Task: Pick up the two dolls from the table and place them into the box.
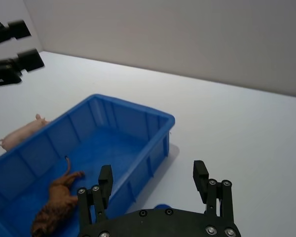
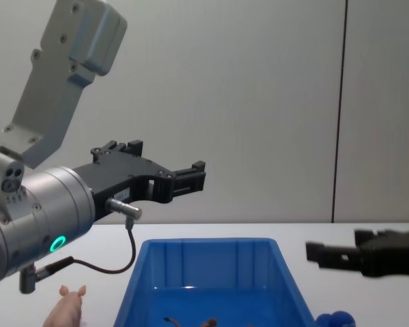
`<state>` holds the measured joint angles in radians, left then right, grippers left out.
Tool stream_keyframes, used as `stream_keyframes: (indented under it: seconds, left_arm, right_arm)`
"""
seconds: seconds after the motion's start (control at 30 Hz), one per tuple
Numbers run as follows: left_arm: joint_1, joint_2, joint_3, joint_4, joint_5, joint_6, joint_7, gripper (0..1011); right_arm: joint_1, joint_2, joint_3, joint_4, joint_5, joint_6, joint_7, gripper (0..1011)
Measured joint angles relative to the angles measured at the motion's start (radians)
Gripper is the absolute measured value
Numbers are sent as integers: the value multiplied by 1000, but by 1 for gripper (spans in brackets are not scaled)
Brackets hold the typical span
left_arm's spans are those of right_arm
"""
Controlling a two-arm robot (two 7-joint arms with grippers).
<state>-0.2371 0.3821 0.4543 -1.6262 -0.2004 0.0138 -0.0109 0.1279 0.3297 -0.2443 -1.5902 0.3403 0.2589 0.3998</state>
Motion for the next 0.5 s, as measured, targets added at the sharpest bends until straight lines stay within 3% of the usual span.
stream_keyframes:
  seconds: [0.5]
  left_arm:
    - [0,0,0,0,0,0,0,1002]
  right_arm:
    - [-13,13,-1,66,-7,17,-2,1001]
